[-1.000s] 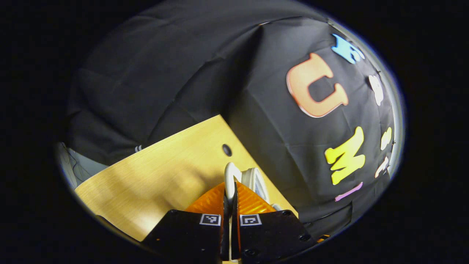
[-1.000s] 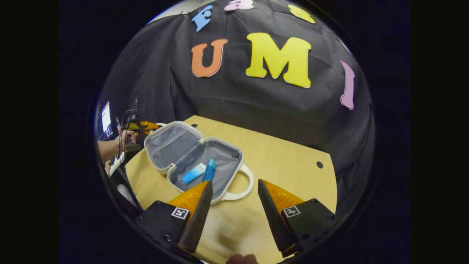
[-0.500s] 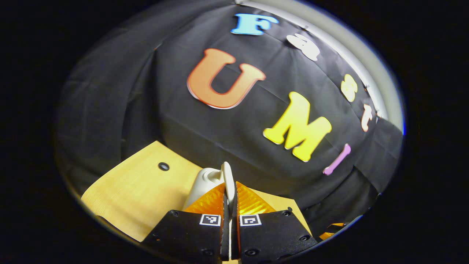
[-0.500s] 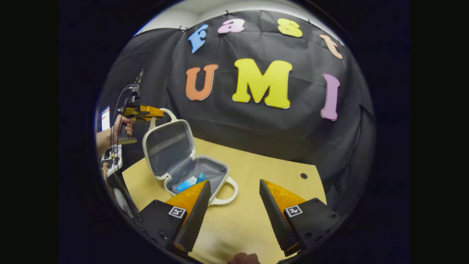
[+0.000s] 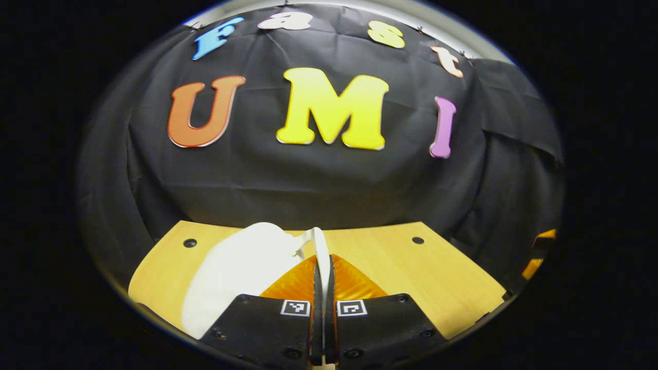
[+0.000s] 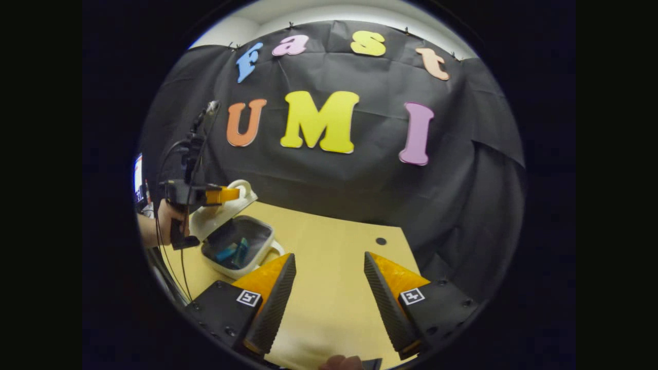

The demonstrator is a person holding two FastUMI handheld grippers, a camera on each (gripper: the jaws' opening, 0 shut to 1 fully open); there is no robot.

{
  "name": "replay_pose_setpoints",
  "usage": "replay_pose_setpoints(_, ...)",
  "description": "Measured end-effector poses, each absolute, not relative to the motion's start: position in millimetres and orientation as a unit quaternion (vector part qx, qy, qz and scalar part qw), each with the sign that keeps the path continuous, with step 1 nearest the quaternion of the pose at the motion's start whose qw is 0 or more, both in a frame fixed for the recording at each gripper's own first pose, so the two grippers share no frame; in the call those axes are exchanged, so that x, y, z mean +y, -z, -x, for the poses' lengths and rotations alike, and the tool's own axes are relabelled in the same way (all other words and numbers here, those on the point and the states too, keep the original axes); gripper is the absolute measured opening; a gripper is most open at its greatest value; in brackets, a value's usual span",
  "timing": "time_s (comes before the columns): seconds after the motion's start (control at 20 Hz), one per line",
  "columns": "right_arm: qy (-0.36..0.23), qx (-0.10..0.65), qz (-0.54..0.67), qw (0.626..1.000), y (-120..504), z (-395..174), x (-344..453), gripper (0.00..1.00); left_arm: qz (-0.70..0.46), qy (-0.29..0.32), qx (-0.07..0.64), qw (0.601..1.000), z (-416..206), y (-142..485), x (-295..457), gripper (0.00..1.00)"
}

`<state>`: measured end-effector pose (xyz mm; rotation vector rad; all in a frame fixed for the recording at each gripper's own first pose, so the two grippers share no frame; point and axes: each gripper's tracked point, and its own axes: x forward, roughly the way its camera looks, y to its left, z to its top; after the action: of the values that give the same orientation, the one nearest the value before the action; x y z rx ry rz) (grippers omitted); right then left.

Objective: First open the suitcase, pack the skin care products into it, and then close the suitcase.

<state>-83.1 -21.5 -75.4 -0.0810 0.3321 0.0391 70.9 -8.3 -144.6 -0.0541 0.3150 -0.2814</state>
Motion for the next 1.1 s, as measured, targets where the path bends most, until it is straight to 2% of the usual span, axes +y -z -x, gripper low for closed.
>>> replay_pose_setpoints(0.05, -0.007, 0.169, 0.039, 0.985, 76, 89, -34, 0.77, 0.018, 0.145, 0.165, 0.975, -68, 156, -21, 0.05)
replay_pose_setpoints(0.3, 0.035, 0.216, 0.030, 0.975, 103, 112, -75, 0.80, 0.001, 0.155, 0.202, 0.967, -71, 208, -59, 0.05)
replay_pose_setpoints(0.55, 0.035, 0.235, 0.051, 0.970, 108, 113, -84, 0.80, -0.013, 0.142, 0.224, 0.964, -78, 242, -76, 0.05)
replay_pose_setpoints(0.85, 0.025, 0.235, 0.058, 0.970, 103, 106, -84, 0.80, -0.038, 0.131, 0.231, 0.963, -78, 258, -90, 0.11)
replay_pose_setpoints(0.9, 0.024, 0.233, 0.054, 0.971, 101, 104, -85, 0.80, -0.030, 0.142, 0.230, 0.962, -75, 257, -96, 0.19)
replay_pose_setpoints(0.95, 0.023, 0.232, 0.050, 0.971, 100, 102, -84, 0.80, -0.021, 0.146, 0.229, 0.962, -74, 255, -101, 0.22)
replay_pose_setpoints(1.0, 0.022, 0.231, 0.047, 0.971, 101, 99, -84, 0.80, -0.017, 0.142, 0.230, 0.963, -74, 251, -102, 0.34)
replay_pose_setpoints(1.05, 0.021, 0.229, 0.044, 0.972, 100, 96, -84, 0.80, -0.016, 0.138, 0.226, 0.964, -72, 245, -102, 0.39)
replay_pose_setpoints(1.1, 0.019, 0.228, 0.041, 0.973, 100, 92, -82, 0.80, -0.014, 0.133, 0.223, 0.966, -71, 238, -102, 0.71)
